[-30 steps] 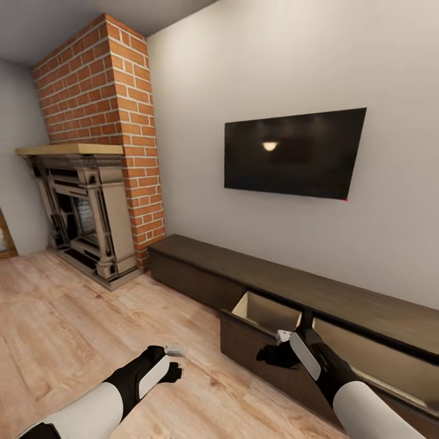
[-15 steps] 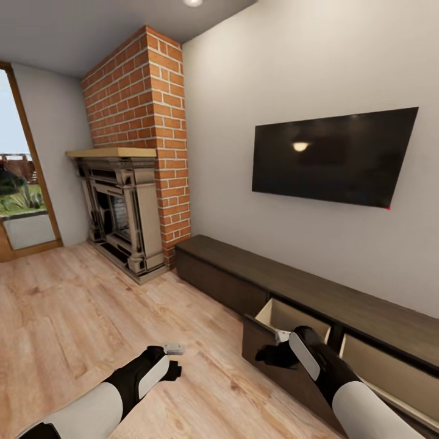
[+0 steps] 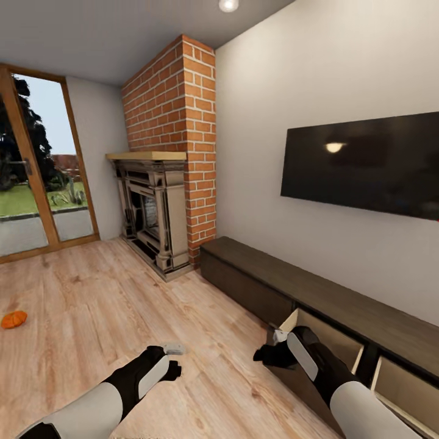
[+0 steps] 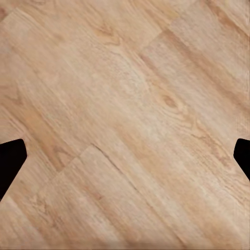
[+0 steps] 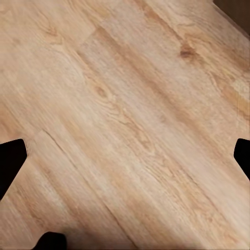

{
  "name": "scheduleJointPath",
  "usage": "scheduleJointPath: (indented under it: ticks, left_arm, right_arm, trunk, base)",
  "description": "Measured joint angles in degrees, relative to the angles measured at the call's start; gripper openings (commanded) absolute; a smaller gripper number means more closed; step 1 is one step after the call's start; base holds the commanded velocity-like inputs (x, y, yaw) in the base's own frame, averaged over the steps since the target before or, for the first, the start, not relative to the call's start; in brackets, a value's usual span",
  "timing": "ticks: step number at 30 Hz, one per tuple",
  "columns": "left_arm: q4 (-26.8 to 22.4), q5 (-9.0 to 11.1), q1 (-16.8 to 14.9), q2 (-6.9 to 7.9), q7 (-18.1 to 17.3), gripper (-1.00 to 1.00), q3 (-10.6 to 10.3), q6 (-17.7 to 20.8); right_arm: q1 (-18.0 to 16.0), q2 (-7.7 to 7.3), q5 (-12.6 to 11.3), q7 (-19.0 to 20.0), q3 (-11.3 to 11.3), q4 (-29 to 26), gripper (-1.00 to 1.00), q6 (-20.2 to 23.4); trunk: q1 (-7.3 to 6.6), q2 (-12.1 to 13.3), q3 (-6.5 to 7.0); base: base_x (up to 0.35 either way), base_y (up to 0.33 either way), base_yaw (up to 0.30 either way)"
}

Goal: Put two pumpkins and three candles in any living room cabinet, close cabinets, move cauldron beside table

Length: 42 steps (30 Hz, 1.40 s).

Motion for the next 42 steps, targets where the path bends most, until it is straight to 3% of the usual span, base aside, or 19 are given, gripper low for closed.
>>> scheduleJointPath:
  ticks: [14, 25, 42]
  left_arm:
    - [0.0, 0.0, 0.0, 0.0, 0.0, 1.0, 0.0, -0.1]
    - [-0.1, 0.1, 0.0, 0.02, 0.0, 1.0, 0.1, -0.2]
    - [-0.1, 0.1, 0.0, 0.01, 0.0, 1.0, 0.0, -2.1]
  right_arm:
    - [0.0, 0.64, 0.0, 0.0, 0.4, 0.0, 1.0, 0.0]
    - [0.0, 0.79, 0.0, 0.0, 1.1, 0.0, 1.0, 0.0]
    - [0.0, 0.9, 0.0, 0.0, 1.2, -0.1, 1.0, -0.1]
  trunk:
    - [-2.2, 4.0, 1.8]
    - [-2.22, 4.0, 1.8]
    - [-2.24, 4.0, 1.8]
  base:
    - [0.0, 0.0, 0.291]
    - [0.022, 0.005, 0.291]
    - [0.289, 0.048, 0.291]
